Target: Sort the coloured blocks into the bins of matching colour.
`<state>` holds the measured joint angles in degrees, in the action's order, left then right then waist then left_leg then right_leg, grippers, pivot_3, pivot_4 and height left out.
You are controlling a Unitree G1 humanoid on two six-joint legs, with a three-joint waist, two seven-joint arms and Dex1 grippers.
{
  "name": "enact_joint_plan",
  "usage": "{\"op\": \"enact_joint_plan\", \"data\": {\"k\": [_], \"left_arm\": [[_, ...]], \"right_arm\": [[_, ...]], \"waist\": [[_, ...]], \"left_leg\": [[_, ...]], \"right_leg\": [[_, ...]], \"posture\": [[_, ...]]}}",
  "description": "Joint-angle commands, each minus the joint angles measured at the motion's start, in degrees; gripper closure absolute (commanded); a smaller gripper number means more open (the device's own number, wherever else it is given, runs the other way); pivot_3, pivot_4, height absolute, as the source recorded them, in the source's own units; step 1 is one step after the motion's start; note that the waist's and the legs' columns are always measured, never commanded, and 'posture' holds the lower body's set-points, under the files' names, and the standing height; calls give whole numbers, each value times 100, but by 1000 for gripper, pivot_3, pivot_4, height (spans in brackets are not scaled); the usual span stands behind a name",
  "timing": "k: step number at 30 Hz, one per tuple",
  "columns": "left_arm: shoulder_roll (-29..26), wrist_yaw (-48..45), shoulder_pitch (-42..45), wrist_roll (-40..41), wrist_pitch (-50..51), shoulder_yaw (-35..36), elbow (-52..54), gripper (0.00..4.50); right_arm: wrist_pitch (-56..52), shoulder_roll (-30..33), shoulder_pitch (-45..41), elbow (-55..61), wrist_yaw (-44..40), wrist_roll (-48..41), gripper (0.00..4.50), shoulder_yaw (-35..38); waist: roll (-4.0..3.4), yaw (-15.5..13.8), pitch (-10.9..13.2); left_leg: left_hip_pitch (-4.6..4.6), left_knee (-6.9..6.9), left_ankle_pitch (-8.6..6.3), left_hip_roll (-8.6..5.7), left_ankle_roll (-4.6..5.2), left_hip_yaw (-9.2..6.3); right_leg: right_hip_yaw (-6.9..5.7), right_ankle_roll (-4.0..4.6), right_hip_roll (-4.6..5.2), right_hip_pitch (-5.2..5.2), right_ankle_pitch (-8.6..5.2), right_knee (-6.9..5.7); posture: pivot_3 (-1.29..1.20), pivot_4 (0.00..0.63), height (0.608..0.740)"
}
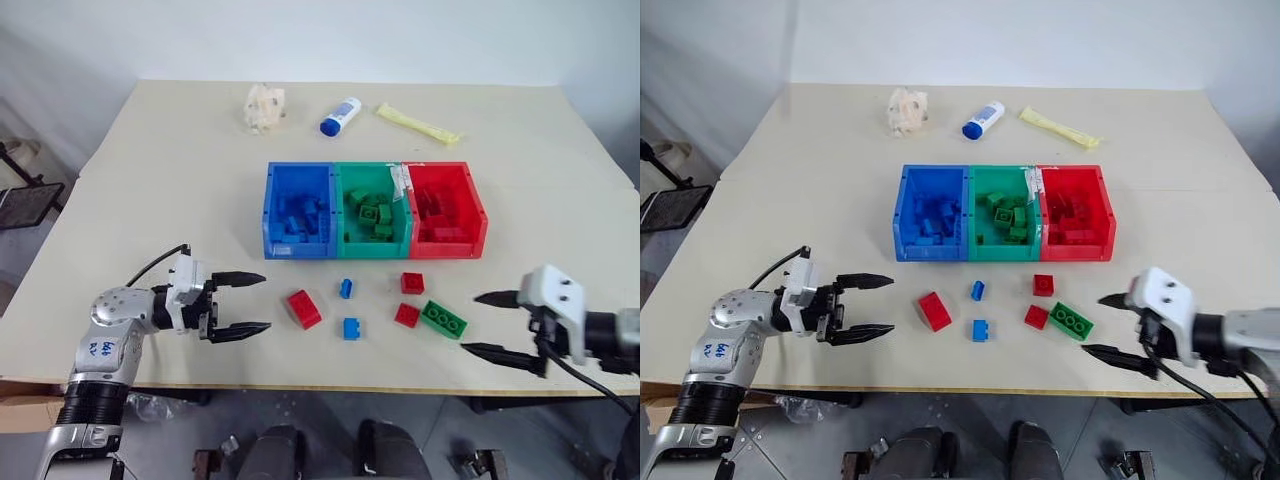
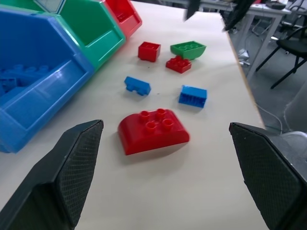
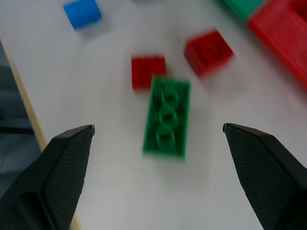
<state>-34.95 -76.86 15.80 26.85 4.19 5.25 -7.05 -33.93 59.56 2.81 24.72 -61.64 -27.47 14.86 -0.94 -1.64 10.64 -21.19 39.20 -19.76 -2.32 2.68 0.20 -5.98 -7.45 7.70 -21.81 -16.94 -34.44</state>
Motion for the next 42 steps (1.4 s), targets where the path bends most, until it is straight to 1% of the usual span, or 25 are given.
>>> {"op": "enact_joint_plan", "data": {"k": [1,5,7,9,15,17,20,23,26,28,31,34,38,41,42], "left_arm": [[-67,-9,-145,178,60,73,357,28],[-90,-17,-202,171,83,82,432,28],[-89,-9,-217,152,79,65,463,0],[-69,11,-206,143,59,62,460,0],[-12,31,-126,108,-9,27,375,0],[2,22,-81,87,-37,5,315,0],[64,-7,-11,62,-147,-36,202,0],[155,-36,114,34,-352,-45,-3,0],[267,-32,246,4,-585,-33,-212,0],[358,-48,311,-10,-710,-69,-297,0],[425,-93,416,-67,-847,-150,-476,0],[456,-120,472,-187,-1003,-249,-671,0],[497,-123,623,-336,-1210,-325,-988,0],[516,-118,736,-424,-1381,-369,-1214,0],[523,-127,770,-425,-1413,-374,-1266,0]], "right_arm": [[-6,-119,-424,-343,199,264,0,-487],[-57,-165,-826,-742,269,581,0,-1089],[-103,-175,-907,-880,292,671,392,-1264],[-108,-285,-993,-941,387,698,966,-1343],[-153,-389,-1067,-877,515,693,3037,-1286],[-190,-366,-1094,-802,537,632,3044,-1186],[-321,-239,-1211,-529,520,417,3044,-835],[-515,-305,-1653,-475,629,291,3044,-743],[-718,-465,-2213,-623,820,297,3044,-872],[-661,-852,-2960,-1001,1075,400,3044,-1107],[-400,-1386,-3837,-1744,1233,720,3044,-1529],[173,-1924,-4564,-2701,1392,1181,3044,-1930],[620,-2438,-5170,-3599,1538,1511,3044,-2111],[838,-2658,-5330,-3870,1576,1673,1977,-2143],[878,-2680,-5321,-3856,1545,1685,1730,-2125]], "waist": [[1,1,0],[2,16,1],[2,21,1],[2,23,1],[2,23,1],[2,18,1],[1,18,1],[1,29,1],[2,34,1],[2,49,1],[2,101,2],[2,132,1],[3,142,1],[3,170,1],[3,170,1]], "left_leg": [[0,0,0,-3,0,-3],[0,1,0,-2,1,-3],[1,1,0,-1,1,-3],[1,1,0,-1,1,-2],[3,1,0,0,0,0],[2,2,0,-1,0,-1],[2,2,0,-2,1,-1],[2,2,0,-1,1,1],[4,2,1,2,0,2],[5,2,0,2,-1,2],[2,2,3,-5,2,13],[0,2,3,-4,1,8],[-23,2,7,-27,9,10],[-34,2,10,-33,14,17],[-34,2,10,-33,14,17]], "right_leg": [[-2,0,0,3,0,3],[-2,0,-2,11,0,13],[-3,0,-3,10,0,11],[-4,0,-5,10,0,11],[-3,0,-7,10,0,7],[-3,0,-7,11,0,8],[-4,0,-7,10,0,8],[-3,0,-9,10,0,8],[-3,0,-12,9,0,6],[-3,0,-11,8,0,4],[-3,0,-16,1,0,1],[-5,0,-18,-8,0,-15],[-18,0,-15,-50,0,-62],[-26,-1,-13,-66,0,-73],[-28,-1,-14,-66,0,-74]], "posture": [[0,150,740],[0,150,740],[0,150,740],[0,150,740],[0,150,740],[0,150,740],[0,150,740],[0,150,740],[0,150,740],[0,150,740],[0,150,740],[0,150,740],[0,150,740],[0,150,740],[0,150,740]]}}
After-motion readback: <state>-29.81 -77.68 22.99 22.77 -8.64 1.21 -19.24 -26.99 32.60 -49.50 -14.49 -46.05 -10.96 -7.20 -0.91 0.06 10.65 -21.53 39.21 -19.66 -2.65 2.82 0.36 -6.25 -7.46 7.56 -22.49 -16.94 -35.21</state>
